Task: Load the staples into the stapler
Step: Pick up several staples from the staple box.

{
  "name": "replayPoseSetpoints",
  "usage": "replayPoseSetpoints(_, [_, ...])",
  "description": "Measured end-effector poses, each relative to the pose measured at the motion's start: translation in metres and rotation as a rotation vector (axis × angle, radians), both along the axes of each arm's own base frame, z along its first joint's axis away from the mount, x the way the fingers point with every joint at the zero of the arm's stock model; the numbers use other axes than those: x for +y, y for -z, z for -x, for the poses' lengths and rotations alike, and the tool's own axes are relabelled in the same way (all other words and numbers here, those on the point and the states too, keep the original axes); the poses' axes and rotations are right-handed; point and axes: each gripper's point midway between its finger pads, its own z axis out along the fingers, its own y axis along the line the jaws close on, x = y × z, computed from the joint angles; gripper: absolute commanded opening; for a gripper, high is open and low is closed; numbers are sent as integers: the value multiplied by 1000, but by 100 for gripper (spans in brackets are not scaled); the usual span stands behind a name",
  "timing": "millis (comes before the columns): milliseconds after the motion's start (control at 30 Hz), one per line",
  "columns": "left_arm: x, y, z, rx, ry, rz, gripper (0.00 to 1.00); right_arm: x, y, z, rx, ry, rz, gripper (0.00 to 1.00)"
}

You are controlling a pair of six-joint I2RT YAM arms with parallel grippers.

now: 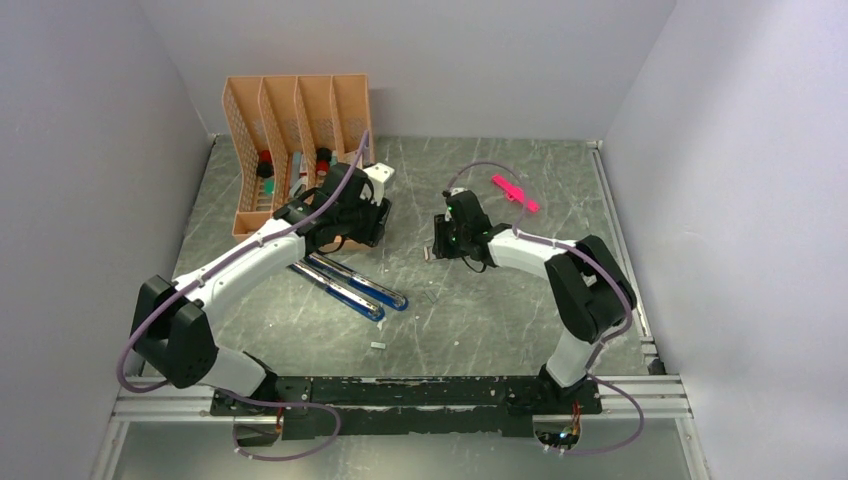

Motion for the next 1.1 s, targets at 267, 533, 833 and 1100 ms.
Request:
replayPoseSetpoints(267, [1,2,1,6,1,-6,52,0,10,-3,18,19,10,35])
replayPoseSetpoints(533, [1,5,1,13,4,-15,51,2,6,-8,3,26,3,32])
replayPoseSetpoints(833, [2,7,2,18,5,-20,50,0,11,-10,10,48,9,31])
replayPoseSetpoints(1100, [3,8,3,22,10,-30,49,-2,15,-11,17,56,9,29])
